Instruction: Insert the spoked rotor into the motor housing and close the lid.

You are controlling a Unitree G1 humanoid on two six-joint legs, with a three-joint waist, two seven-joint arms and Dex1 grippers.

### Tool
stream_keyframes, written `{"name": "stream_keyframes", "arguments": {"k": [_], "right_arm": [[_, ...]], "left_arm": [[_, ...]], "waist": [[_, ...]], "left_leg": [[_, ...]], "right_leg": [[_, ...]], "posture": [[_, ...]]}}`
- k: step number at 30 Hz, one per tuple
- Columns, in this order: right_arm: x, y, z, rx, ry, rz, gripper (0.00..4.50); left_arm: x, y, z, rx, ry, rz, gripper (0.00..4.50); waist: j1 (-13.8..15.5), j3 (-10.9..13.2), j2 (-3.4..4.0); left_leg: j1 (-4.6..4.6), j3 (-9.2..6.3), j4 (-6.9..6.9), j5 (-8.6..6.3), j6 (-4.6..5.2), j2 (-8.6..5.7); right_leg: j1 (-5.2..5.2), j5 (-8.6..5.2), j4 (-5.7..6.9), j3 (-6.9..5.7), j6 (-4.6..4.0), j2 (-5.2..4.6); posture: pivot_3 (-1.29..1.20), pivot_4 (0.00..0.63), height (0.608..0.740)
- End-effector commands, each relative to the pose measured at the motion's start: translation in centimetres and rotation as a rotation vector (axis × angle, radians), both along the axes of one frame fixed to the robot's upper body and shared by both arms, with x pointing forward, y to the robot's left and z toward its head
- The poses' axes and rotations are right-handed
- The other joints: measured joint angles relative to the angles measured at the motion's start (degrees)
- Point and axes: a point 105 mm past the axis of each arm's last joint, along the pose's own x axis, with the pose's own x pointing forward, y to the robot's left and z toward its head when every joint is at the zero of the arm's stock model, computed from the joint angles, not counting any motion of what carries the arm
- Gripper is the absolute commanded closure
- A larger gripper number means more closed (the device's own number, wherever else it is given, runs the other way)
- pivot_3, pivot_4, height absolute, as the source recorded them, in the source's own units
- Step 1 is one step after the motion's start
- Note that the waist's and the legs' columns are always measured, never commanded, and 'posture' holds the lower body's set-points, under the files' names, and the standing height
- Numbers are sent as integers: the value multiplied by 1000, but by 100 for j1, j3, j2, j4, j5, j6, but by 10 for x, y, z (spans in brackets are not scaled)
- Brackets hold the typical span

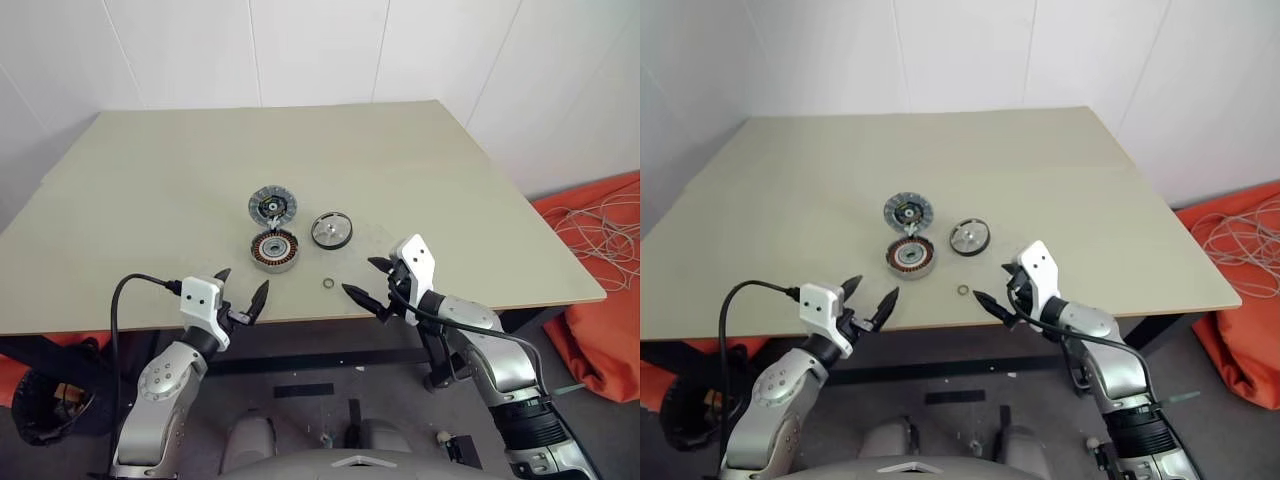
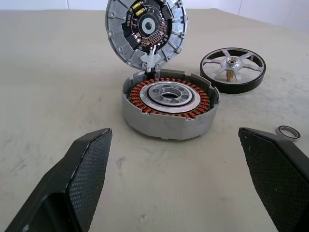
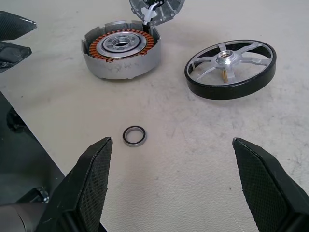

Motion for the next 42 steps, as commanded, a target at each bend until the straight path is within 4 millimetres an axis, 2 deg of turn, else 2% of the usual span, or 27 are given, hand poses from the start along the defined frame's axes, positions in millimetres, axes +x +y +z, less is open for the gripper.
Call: {"name": "stream_keyframes", "arguments": {"k": [1,11,21,26,42], "right_arm": [[4,4,15,10,-65,13,0],[5,8,15,-4,-64,18,0],[18,37,17,-61,-66,109,0],[19,48,12,-101,-35,175,0],[20,60,-5,-172,58,240,0]], "left_arm": [[1,-3,13,-8,-44,-21,36],[2,-3,12,-8,-42,-22,36],[0,-4,8,-16,-36,-29,36],[-1,-3,6,-16,-33,-23,36],[-2,-3,5,-14,-41,-9,36]], "waist": [[0,0,0],[0,0,0],[-7,-1,-1],[-4,-1,0],[-6,-1,0]], "left_leg": [[0,0,0,0,0,0],[0,0,0,1,2,0],[3,0,1,3,3,0],[1,1,2,4,6,0],[3,0,2,6,7,1]], "right_leg": [[0,0,0,0,0,0],[1,8,0,0,-14,0],[0,11,3,0,-19,0],[-3,23,3,-2,-40,0],[-3,23,5,-2,-40,0]], "posture": [[0,0,740],[0,0,740],[0,0,740],[0,0,740],[0,0,740]]}}
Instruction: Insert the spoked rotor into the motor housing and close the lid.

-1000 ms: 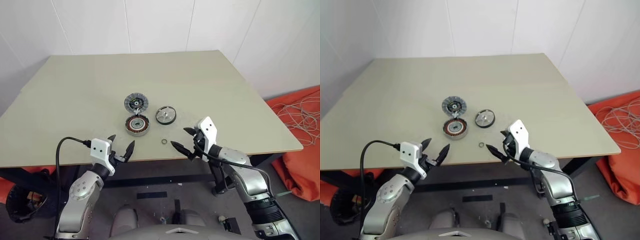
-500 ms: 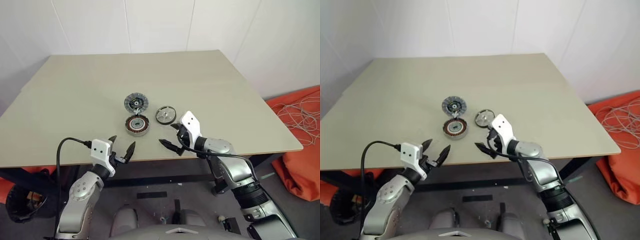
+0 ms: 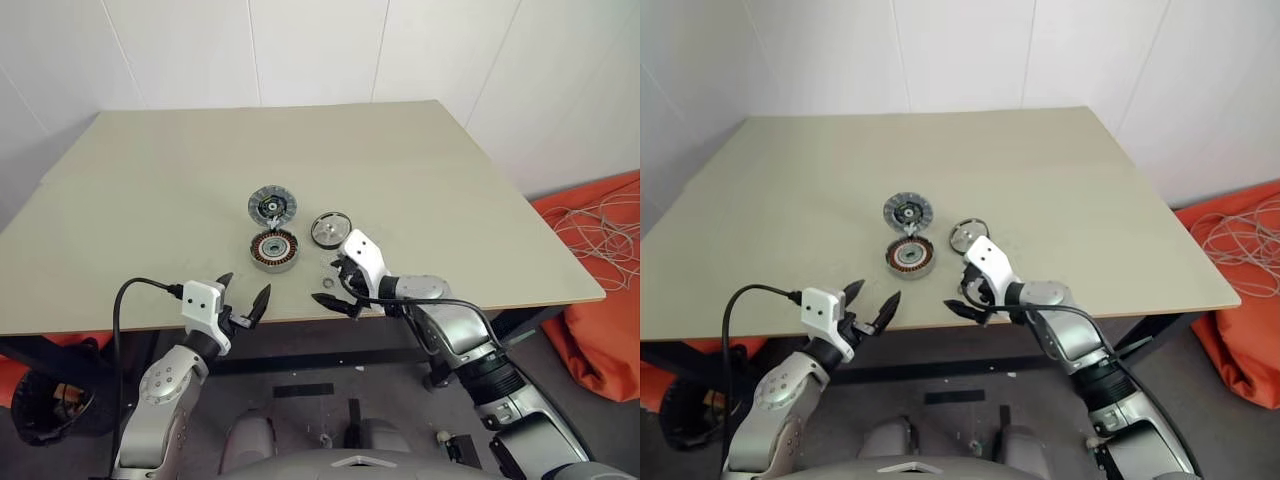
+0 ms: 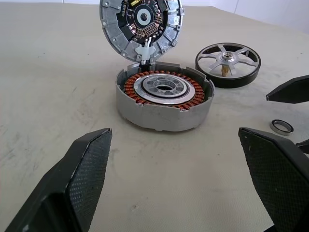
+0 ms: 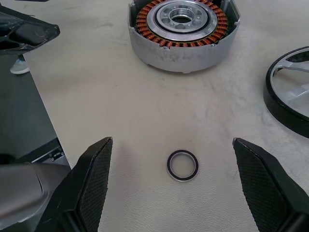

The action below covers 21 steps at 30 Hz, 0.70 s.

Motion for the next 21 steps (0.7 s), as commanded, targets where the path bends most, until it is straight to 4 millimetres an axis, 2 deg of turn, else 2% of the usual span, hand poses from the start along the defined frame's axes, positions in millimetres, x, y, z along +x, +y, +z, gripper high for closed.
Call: {"name": "stream_keyframes", "arguments": {"k": [1,10,14,21], "right_arm": [[5,7,8,9,-29,17,0],[9,5,-5,-1,2,1,0],[10,0,-8,-8,3,-10,880],[11,-9,-7,-9,-5,-27,3378]], "left_arm": [[1,-1,10,2,-49,2,36],[0,0,11,4,-53,8,36],[0,1,11,4,-54,9,0],[0,-1,15,0,-57,6,0]], "waist": [[0,0,0],[-1,0,0],[-1,0,0],[-1,-1,-1]], "left_leg": [[-1,0,0,0,0,0],[2,1,1,1,1,1],[4,2,1,1,0,0],[1,1,1,1,2,0]], "right_leg": [[-1,0,0,0,0,0],[2,1,3,0,-2,0],[7,1,3,0,-1,0],[3,1,2,0,-2,0]], "posture": [[0,0,740],[0,0,740],[0,0,740],[0,0,740]]}}
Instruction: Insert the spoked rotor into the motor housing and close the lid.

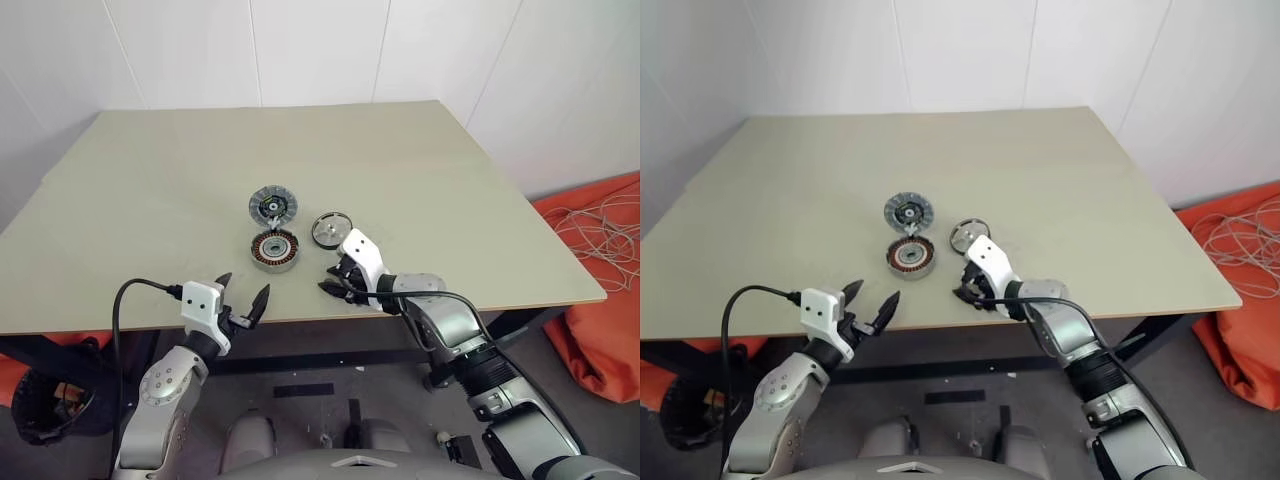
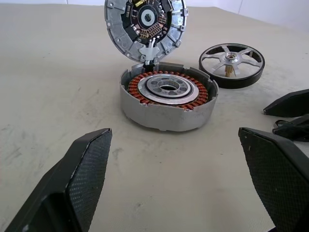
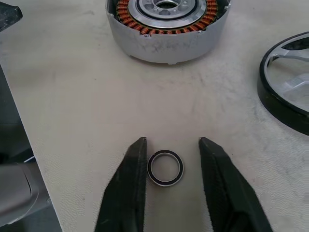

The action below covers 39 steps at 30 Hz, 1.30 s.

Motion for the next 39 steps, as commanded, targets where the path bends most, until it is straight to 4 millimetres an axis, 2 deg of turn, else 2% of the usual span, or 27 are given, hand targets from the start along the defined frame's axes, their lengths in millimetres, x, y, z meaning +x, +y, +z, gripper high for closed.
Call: {"name": "stream_keyframes", "arguments": {"k": [1,2,8,14,18,26,39], "right_arm": [[1,-5,3,4,-13,-3,3736],[1,-5,3,4,-14,-4,3923],[2,-3,14,32,-36,-3,3919],[4,27,51,107,-119,57,3919],[8,43,64,122,-146,79,3919],[18,75,64,113,-169,114,3919],[39,94,59,111,-154,100,3919]], "left_arm": [[1,-3,15,-4,-56,-8,0],[1,-3,16,-4,-56,-9,0],[1,-5,18,-7,-55,-14,0],[1,-5,18,-10,-50,-21,0],[2,-5,16,-14,-47,-20,0],[1,-5,13,-19,-42,-25,0],[2,-6,14,-23,-49,-18,0]], "waist": [[0,0,0],[0,0,0],[3,0,0],[-16,0,1],[-6,0,0],[-8,0,0],[-8,1,1]], "left_leg": [[0,0,0,0,0,0],[1,1,0,0,0,0],[2,2,1,1,1,0],[0,0,0,2,2,3],[2,1,0,2,2,3],[-1,0,0,3,0,3],[-2,1,0,3,-1,4]], "right_leg": [[0,0,0,0,0,0],[0,0,0,0,0,0],[4,0,1,0,0,0],[-5,0,3,0,0,2],[-4,0,4,0,0,1],[-9,0,4,0,-1,1],[-11,1,5,0,-2,1]], "posture": [[0,0,740],[0,0,740],[0,0,740],[0,0,740],[0,0,740],[0,0,740],[0,0,740]]}}
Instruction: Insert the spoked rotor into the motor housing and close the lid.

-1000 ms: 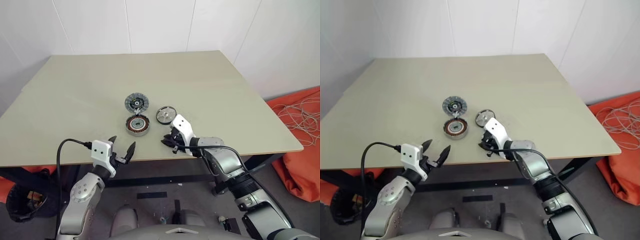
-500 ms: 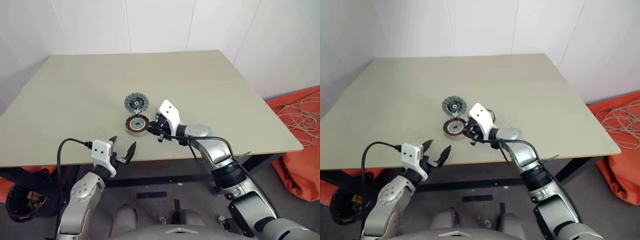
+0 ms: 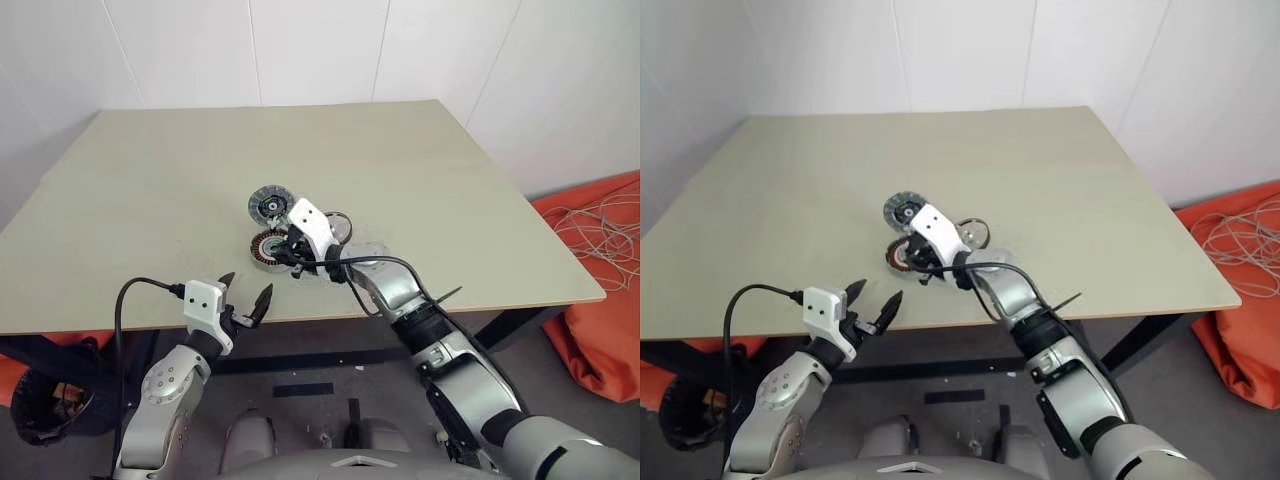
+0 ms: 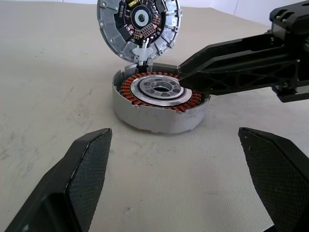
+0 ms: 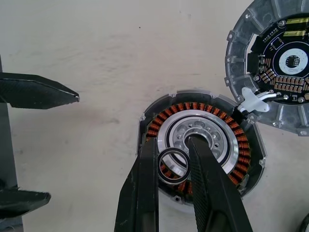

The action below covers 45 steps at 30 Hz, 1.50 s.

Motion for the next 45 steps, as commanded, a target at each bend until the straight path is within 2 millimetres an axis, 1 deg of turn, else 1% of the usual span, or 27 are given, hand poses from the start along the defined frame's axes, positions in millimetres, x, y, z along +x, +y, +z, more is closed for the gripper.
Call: {"name": "stream_keyframes", "arguments": {"k": [1,12,26,39,41,42,45], "right_arm": [[10,6,18,28,-58,-7,3919],[26,12,18,10,-66,-33,3919],[29,25,13,-3,-67,-28,3919],[37,19,9,-13,-59,-58,3919],[37,19,8,-10,-55,-57,3175],[37,19,8,-10,-55,-55,2970],[34,21,8,-2,-46,-40,1910]], "left_arm": [[2,-2,12,-7,-53,-4,0],[3,-1,13,-7,-55,0,0],[3,-1,13,-11,-56,5,0],[3,-2,15,-13,-59,12,0],[3,-2,15,-14,-59,11,0],[3,-2,15,-14,-59,10,0],[4,-2,15,-15,-58,9,0]], "waist": [[0,0,0],[-2,1,1],[-2,1,2],[-4,2,3],[-4,2,3],[-4,2,3],[-4,2,3]], "left_leg": [[0,0,0,0,0,0],[-1,0,0,0,0,1],[-1,2,0,0,1,3],[-1,2,0,0,1,3],[-1,3,0,0,1,4],[-1,3,0,0,1,4],[-1,3,0,0,1,4]], "right_leg": [[1,0,0,0,0,0],[-1,0,1,-1,-1,0],[-3,-1,5,-3,-5,0],[-4,-2,7,-3,-7,0],[-5,-3,8,-4,-8,0],[-5,-3,9,-4,-9,0],[-5,-4,11,-4,-11,0]], "posture": [[0,0,740],[0,0,740],[0,0,740],[0,0,740],[0,0,740],[0,0,740],[0,0,740]]}}
